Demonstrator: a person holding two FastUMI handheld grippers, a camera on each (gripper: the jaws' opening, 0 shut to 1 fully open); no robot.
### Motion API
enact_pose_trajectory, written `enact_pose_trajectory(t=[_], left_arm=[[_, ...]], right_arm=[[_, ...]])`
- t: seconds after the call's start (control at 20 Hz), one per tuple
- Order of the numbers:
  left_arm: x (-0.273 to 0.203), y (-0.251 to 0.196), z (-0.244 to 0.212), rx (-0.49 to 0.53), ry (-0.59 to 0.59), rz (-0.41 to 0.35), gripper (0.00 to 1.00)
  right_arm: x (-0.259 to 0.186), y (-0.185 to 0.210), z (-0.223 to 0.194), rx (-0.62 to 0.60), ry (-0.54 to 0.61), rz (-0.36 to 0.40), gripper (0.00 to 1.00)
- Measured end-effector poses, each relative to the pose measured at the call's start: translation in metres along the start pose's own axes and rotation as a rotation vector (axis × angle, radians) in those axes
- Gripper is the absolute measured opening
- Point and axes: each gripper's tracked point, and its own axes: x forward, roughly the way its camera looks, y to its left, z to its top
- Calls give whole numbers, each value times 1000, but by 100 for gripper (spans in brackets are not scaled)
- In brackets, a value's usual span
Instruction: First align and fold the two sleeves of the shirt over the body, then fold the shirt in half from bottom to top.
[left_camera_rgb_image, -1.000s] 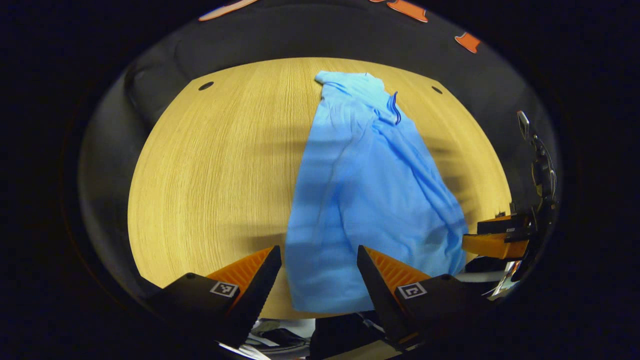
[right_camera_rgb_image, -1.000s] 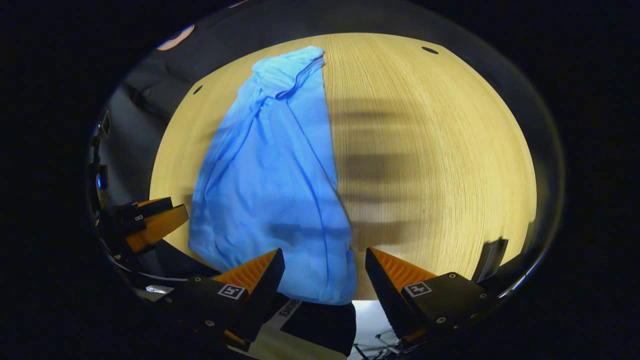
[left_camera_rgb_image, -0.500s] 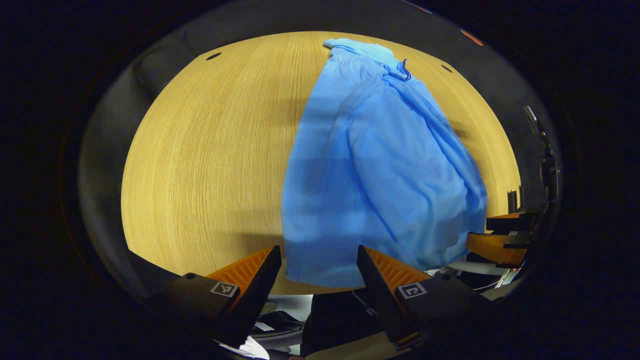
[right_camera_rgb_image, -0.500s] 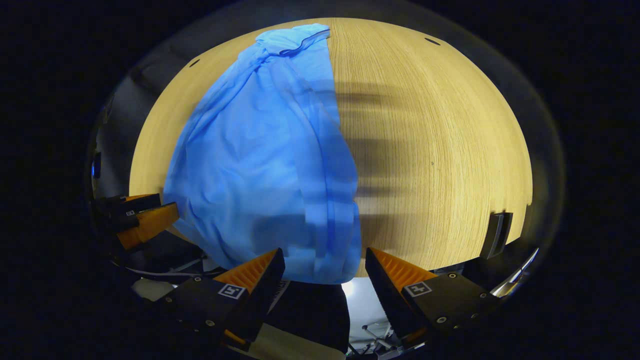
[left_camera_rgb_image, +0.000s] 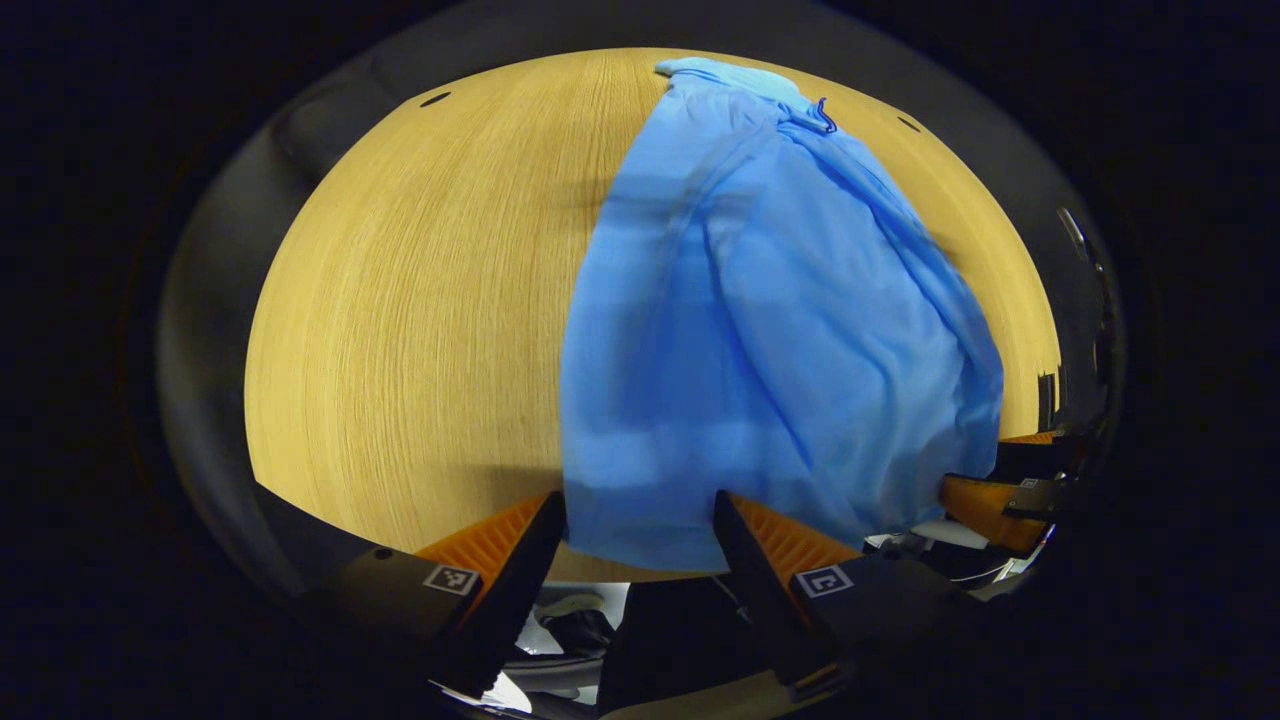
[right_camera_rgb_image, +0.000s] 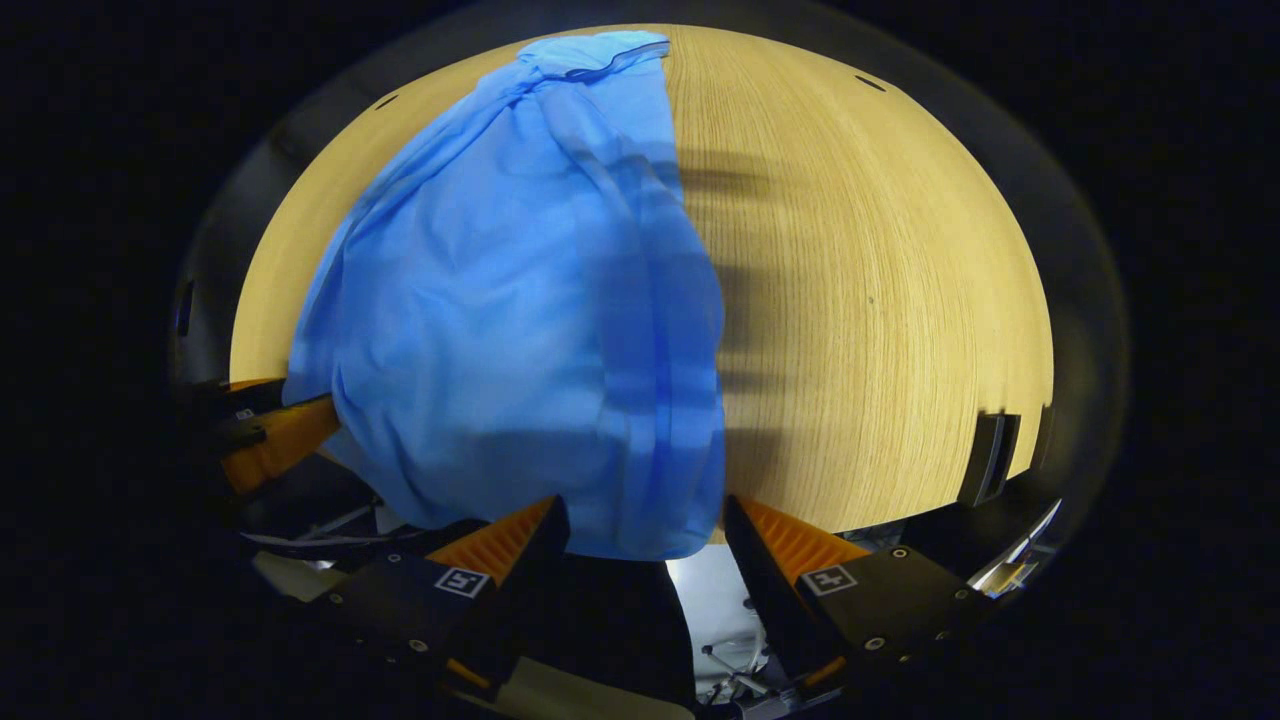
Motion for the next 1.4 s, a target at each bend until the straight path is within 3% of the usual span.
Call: enact_pose_trajectory(t=[0.15,0.25,0.3,0.35,0.4,0.45,0.5,0.55,0.6,0.65,0.7,0.75,1.0,1.4], left_arm=[[0,-1,0,-9,0,2,100],[2,-1,1,-8,-2,4,99],[0,-1,1,-15,-1,1,99],[1,-2,1,-22,-3,1,98],[3,-2,2,-27,-6,0,86],[2,-2,5,-34,-9,-3,77],[3,-3,9,-47,-17,-8,58],[4,-4,13,-67,-24,-19,41],[4,-6,15,-80,-25,-36,24],[5,-8,22,-81,-35,-63,13],[7,-15,19,-90,-41,-101,5],[10,-15,22,-103,-31,-123,4],[-8,-9,51,-132,-75,-119,4],[-43,-10,216,-68,-294,-129,4]], right_arm=[[-1,3,-4,-89,43,-9,97],[-1,4,-5,-56,47,-8,96],[-1,3,-5,-34,42,-7,93],[-1,2,-5,-21,38,-6,79],[-1,0,-5,-12,34,-4,72],[-1,-1,-4,3,30,-3,55],[-1,-3,-4,21,26,3,46],[-2,-5,-2,42,18,9,27],[-2,-5,-1,70,10,25,18],[-2,-5,-1,89,6,41,3],[-2,-5,3,94,-9,53,2],[-3,-10,5,89,-18,46,0],[-32,-17,60,90,-142,73,1],[-83,-46,202,78,-371,41,1]])
